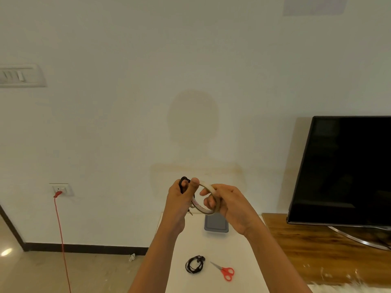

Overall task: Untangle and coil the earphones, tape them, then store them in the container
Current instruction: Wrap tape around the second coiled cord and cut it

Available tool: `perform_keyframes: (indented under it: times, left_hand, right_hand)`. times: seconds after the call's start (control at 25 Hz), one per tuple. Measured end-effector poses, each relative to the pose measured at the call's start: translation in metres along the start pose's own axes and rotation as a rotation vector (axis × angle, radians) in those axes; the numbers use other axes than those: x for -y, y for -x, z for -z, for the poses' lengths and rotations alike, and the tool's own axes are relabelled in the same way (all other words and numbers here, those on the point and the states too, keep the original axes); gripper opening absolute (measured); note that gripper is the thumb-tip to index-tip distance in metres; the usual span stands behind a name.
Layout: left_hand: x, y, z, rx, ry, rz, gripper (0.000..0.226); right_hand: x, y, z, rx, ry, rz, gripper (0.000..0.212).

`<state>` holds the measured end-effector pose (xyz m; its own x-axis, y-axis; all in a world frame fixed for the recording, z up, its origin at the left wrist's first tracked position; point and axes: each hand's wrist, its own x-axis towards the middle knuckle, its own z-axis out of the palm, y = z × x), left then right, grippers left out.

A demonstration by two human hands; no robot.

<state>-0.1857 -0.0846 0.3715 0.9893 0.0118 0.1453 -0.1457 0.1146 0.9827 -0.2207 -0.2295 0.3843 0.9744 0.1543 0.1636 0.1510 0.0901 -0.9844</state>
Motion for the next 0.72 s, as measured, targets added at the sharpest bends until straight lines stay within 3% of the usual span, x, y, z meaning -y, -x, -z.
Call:
perform_keyframes:
  times: [0.12,0.4,0.72]
  left_hand:
    - [-0.001,-0.001,0.002,-0.022,0.038,0.024,0.058]
    - [-0.003,0.004,-0.002,-0.003,0.070,0.105,0.055]
    - [-0.005,0.008,-0.002,0.004,0.091,0.142,0.057]
  right_hand:
    - [-0.002,0.001,0.001,-0.125,0.177,0.210,0.014]
    - [-0.006,0.005,0.005,-0.134,0.459,0.483,0.007]
    - [-0.017,-0.001,0.005,-0.207,0.537,0.675,0.010]
